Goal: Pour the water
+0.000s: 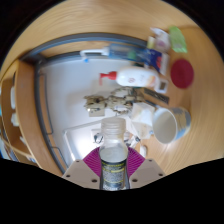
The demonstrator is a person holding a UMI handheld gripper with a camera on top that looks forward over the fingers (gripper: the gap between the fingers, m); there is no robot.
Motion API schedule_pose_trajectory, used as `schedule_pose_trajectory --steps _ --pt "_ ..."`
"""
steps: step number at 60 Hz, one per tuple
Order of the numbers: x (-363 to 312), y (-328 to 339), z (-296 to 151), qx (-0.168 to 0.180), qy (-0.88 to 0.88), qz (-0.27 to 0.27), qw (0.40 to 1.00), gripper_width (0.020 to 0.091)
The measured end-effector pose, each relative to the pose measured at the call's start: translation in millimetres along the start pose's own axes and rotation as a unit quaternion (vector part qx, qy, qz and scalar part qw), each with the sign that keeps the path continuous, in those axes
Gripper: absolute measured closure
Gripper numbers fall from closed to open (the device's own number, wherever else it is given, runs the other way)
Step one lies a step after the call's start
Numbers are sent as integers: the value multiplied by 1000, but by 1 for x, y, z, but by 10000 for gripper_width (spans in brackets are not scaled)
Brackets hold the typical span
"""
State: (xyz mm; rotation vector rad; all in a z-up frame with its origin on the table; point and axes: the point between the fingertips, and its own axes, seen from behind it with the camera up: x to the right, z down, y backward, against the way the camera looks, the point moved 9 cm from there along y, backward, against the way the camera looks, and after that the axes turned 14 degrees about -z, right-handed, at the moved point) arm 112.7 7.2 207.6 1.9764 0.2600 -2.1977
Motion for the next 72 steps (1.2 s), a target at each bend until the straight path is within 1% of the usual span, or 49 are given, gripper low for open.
schedule_pose_trajectory --steps 2,5,7,10,12,16,19,21,27,31,33,39,40,46,56,58,60,61,68,72 --pt "-13 5 -6 -11 67 -2 998 811" --pt "-26 9 -15 -26 171 8 985 813" --pt "-34 13 -23 -37 243 17 969 814" --pt "-39 20 -40 -39 343 42 938 814" --pt "-43 26 -51 -40 399 55 914 803" --pt "-50 33 -76 -24 494 79 866 799" --pt "-52 36 -88 -21 539 75 839 798" --pt "-49 37 -98 -10 562 68 824 798" --pt "-31 36 -125 2 612 94 785 781" --pt "-7 33 -142 1 638 122 760 783" --pt "2 32 -149 -6 646 136 751 784" --pt "23 28 -160 -15 666 150 731 784" --pt "30 24 -161 -11 668 147 730 783" --pt "44 21 -165 -16 680 147 719 784" --pt "73 17 -175 -25 713 160 682 743" --pt "72 18 -173 -16 716 147 682 742" --pt "75 19 -172 -17 711 144 688 737" --pt "73 20 -172 -12 712 140 688 733" --pt "74 25 -174 -2 706 135 695 688" --pt "78 27 -173 -10 703 144 696 657"
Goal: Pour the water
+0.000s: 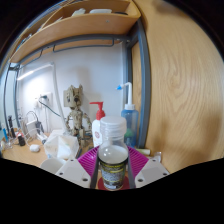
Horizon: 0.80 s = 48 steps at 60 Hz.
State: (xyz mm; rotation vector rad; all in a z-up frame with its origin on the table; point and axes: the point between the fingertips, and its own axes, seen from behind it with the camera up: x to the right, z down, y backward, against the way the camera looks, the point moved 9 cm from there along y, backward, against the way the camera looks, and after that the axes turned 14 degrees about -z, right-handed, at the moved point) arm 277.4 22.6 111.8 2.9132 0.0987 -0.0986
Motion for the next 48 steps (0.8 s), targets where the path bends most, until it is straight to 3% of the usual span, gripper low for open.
schedule_pose_trajectory --steps 6,11,19,35,48 --pt "-1 2 10 -42 0 -1 999 529" --pt "-6 12 15 -68 -1 -5 998 468" --pt "-18 42 20 -107 -24 -20 994 468" --pt "-44 134 -6 -223 -44 -49 973 469" --pt "-60 177 -32 -236 -51 -50 969 466"
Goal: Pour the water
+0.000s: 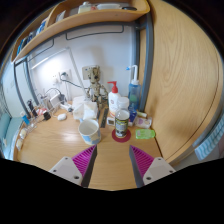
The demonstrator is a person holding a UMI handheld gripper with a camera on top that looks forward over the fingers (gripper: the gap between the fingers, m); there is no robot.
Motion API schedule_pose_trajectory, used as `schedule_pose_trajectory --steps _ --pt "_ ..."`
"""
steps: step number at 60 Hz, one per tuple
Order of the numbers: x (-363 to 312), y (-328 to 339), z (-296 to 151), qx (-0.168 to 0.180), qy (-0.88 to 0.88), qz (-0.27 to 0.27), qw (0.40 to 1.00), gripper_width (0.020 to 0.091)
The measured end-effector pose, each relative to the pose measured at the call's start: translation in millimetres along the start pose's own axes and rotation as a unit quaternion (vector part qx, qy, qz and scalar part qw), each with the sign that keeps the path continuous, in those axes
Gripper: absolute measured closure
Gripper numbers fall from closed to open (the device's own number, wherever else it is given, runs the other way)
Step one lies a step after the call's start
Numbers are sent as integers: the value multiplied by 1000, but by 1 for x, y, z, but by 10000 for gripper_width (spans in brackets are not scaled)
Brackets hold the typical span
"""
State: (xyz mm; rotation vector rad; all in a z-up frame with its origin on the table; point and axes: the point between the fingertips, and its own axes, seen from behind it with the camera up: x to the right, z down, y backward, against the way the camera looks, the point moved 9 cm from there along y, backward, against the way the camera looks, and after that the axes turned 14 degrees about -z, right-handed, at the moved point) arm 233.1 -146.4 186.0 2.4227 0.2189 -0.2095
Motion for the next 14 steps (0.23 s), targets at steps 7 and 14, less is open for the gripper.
schedule_pose_trajectory --steps 7,14 --pt "-9 10 1 -2 -10 -2 1000 472" --pt "-15 11 0 -3 -9 -9 1000 471"
